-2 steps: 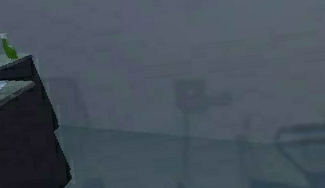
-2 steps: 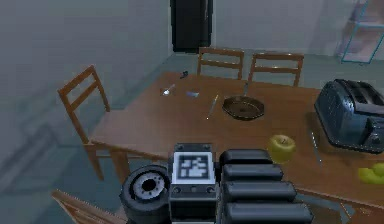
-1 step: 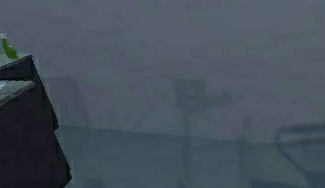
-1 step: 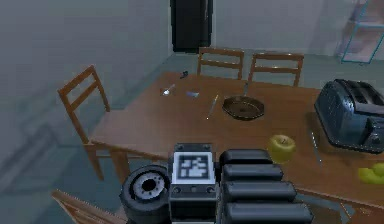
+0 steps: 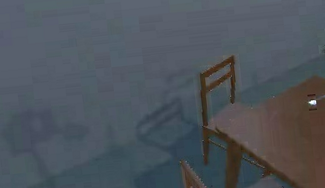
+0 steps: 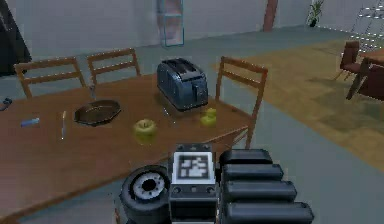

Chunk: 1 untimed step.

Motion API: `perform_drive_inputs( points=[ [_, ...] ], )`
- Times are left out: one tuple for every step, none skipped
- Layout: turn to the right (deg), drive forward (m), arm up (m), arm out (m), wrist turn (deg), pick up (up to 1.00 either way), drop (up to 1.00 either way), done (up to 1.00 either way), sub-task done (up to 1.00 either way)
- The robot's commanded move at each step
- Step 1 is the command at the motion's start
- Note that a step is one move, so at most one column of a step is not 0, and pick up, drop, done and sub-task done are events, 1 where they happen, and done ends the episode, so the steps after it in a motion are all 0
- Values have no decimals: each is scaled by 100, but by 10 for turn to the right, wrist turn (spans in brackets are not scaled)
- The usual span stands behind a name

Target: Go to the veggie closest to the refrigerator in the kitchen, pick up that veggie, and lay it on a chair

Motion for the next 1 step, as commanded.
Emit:
perform_drive_inputs(
  points=[
    [-450, 0, 0, 0, 0, 0, 0, 0, 0]
  ],
)
